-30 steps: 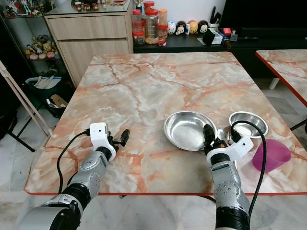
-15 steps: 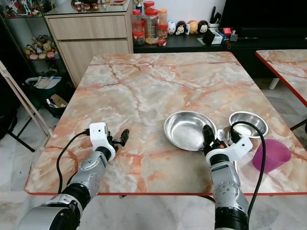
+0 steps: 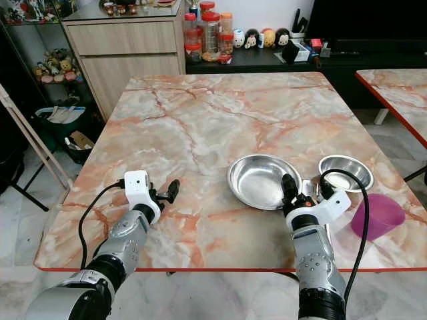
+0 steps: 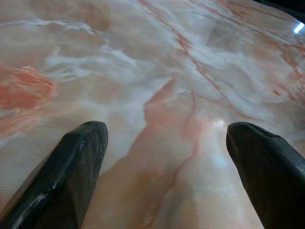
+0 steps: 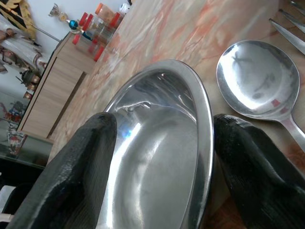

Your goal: Setting the table

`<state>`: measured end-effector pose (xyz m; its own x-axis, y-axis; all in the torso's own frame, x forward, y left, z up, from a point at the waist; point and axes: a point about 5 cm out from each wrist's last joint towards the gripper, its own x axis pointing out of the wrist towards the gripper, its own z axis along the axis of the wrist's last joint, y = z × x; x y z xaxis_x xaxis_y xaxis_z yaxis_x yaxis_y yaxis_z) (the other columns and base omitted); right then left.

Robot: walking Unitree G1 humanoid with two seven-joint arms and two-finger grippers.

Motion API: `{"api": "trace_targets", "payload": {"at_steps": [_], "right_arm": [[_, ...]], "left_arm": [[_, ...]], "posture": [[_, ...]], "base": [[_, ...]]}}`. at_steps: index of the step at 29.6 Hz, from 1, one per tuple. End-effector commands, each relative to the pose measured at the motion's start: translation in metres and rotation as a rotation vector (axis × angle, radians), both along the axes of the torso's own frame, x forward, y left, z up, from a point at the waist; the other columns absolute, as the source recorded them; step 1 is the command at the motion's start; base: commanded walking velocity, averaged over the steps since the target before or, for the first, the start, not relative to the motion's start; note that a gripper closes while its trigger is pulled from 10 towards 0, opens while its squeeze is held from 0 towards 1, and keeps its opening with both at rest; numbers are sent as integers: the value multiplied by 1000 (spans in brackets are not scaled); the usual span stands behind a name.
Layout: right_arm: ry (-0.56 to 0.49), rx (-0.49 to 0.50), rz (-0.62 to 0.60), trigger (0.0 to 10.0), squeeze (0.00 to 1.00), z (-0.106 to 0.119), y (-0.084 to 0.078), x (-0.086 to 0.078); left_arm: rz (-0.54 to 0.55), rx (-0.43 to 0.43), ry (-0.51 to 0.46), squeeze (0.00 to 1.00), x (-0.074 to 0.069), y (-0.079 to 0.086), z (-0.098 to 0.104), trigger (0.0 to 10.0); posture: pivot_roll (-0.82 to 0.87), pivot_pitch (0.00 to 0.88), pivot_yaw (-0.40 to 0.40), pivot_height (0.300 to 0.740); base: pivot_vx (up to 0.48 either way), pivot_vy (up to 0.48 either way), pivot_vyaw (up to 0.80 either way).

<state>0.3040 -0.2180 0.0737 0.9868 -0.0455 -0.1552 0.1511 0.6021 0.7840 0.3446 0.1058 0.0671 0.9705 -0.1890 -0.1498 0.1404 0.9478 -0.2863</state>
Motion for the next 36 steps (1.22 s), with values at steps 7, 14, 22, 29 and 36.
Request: {"api": "trace_targets", "payload": {"at_steps": [7,14,22,29,36], "right_arm": [[5,9,0,10000,0,0,1,1],[-1,12,-2,10000,0,1,2,3],[-5,14,-8,10000,0,2,0,4],[-8,14,-6,8314,0,2,0,5],[-12,15,-5,6588,0,4,0,7]], "left_arm": [[10,10,11,0,0,4,-1,10000],[9,10,11,0,1,5,-1,10000],[13,9,12,0,2,5,0,10000],[19,11,11,0,2,7,0,10000],[25,10,9,0,3,8,1,10000]], "posture": [[-45,0,7,740],[-47,0,9,740],[-47,0,6,740],[-49,0,7,740],[-49,0,4,740]], "base": [[0,0,0],[0,0,0],[0,0,0],[0,0,0],[0,0,0]]}}
